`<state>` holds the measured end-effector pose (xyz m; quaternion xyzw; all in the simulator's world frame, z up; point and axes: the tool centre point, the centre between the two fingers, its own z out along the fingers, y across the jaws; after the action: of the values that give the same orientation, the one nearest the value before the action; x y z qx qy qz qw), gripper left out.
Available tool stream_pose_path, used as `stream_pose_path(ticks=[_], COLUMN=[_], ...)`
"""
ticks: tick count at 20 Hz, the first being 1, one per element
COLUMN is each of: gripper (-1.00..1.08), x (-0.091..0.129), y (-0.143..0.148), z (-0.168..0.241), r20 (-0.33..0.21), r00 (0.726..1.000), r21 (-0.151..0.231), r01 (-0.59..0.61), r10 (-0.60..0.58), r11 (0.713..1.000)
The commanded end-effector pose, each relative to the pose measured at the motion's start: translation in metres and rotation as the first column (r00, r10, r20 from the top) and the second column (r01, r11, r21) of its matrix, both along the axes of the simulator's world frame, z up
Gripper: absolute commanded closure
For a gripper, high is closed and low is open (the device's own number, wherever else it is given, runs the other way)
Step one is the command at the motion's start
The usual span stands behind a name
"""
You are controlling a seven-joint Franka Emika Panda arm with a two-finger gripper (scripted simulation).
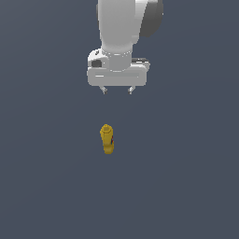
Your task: Pick up the object and move it to a goal position.
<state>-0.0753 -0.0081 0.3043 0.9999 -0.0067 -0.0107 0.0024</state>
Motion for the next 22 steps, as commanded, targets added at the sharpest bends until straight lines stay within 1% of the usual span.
stream_pose_path(ticks=[1,4,8,11,16,22], gripper=[-0.92,-0.92,-0.92,-0.92,-0.92,-0.92], x=[0.000,0.001,0.003,0.003,0.006,0.021], y=[0.000,0.004,0.018,0.023,0.020,0.010], z=[0.000,0.002,0.010,0.014,0.011,-0.003], r20=[0.000,0.003,0.016,0.020,0.019,0.020], r00=[1.000,1.000,0.999,0.999,0.999,0.999], r21=[0.000,0.003,0.015,0.019,0.018,0.019], r01=[0.000,-0.009,-0.040,-0.051,-0.046,-0.036], r10=[0.000,0.009,0.040,0.050,0.045,0.035], r11=[1.000,1.000,0.999,0.999,0.999,0.999])
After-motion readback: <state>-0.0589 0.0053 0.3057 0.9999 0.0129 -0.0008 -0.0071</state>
